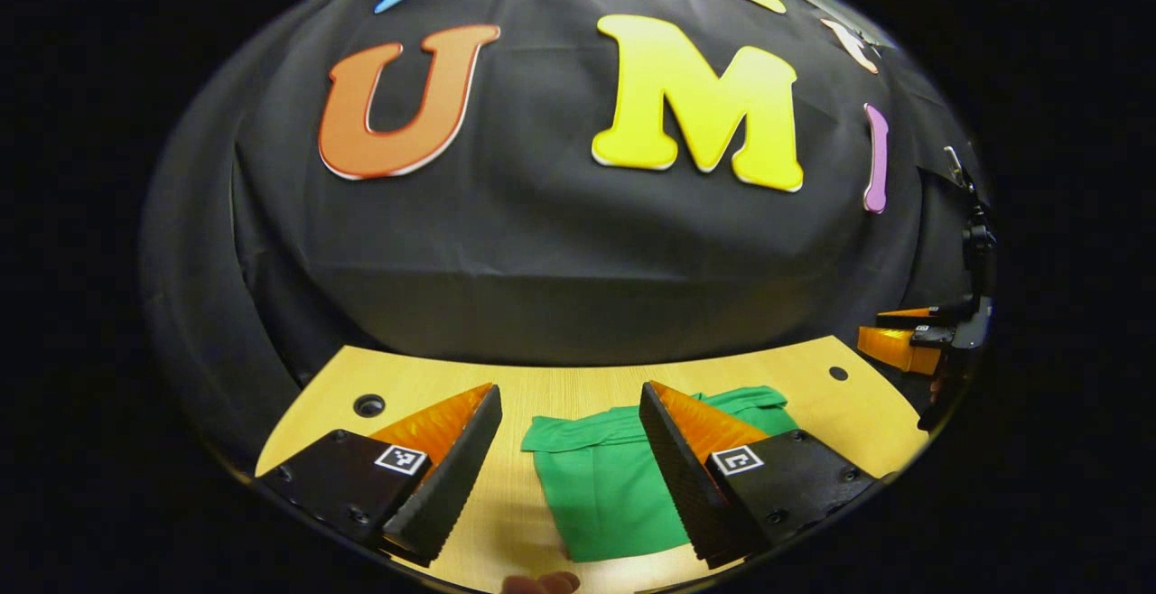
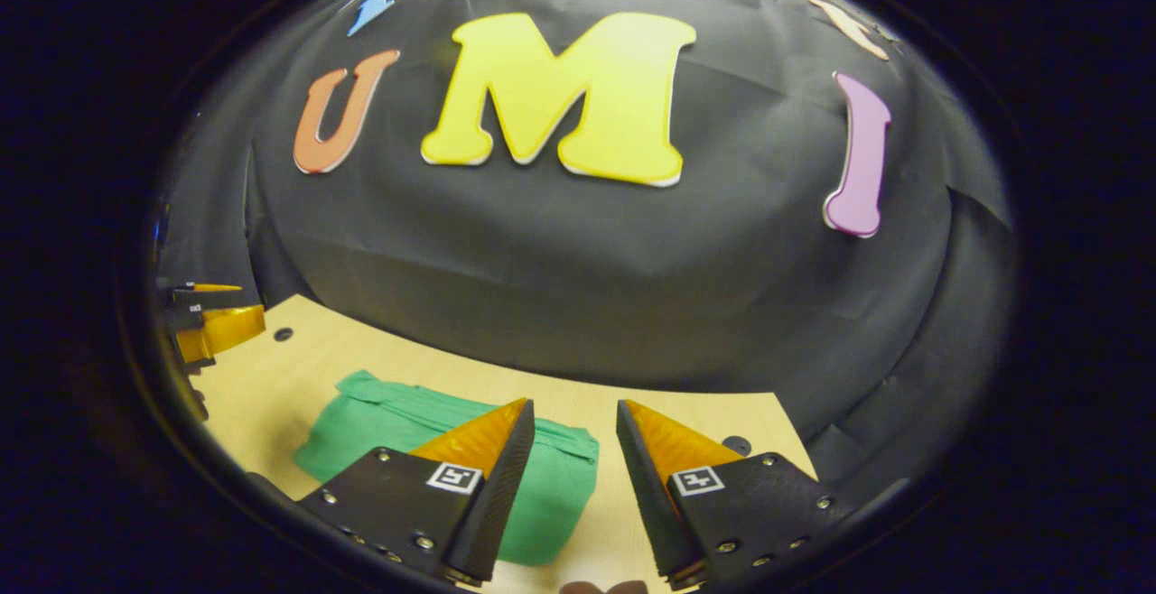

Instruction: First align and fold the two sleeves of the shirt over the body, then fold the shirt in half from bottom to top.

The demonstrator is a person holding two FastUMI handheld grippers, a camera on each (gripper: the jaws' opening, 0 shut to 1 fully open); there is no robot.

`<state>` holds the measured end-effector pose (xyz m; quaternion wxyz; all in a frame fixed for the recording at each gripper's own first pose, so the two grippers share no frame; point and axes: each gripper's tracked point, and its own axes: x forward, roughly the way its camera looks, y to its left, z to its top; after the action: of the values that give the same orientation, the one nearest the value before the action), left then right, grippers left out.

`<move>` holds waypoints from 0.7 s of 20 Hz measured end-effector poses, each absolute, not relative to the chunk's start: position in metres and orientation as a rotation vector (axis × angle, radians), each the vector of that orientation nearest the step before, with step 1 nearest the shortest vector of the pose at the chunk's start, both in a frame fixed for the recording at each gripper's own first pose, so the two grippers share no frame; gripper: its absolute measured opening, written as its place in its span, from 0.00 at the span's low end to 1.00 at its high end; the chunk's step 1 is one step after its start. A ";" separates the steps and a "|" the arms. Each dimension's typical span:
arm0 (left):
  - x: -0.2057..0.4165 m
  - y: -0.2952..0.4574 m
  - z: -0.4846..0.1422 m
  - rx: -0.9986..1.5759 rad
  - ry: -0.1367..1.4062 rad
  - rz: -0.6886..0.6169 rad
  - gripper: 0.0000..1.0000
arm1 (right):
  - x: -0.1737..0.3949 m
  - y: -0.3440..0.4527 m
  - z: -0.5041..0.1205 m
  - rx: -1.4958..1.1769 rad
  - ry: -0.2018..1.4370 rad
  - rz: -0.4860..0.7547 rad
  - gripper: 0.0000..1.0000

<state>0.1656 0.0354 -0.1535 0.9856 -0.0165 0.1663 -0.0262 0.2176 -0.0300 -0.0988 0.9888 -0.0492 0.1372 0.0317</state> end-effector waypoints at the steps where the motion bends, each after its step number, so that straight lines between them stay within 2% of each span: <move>1: 0.152 0.031 -0.140 -0.038 0.315 -0.049 0.98 | 0.200 -0.029 -0.089 -0.098 0.257 0.065 0.61; 8: 0.059 0.012 -0.046 -0.016 0.162 -0.018 0.98 | 0.088 -0.022 -0.050 -0.120 0.197 0.048 0.61; 14: 0.005 0.003 -0.019 -0.025 0.127 -0.036 0.97 | 0.035 -0.005 -0.013 -0.078 0.098 0.074 0.61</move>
<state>0.0054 0.0034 -0.0195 0.9977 -0.0123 0.0635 -0.0182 0.0352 -0.0054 -0.0128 0.9973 -0.0390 0.0491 0.0371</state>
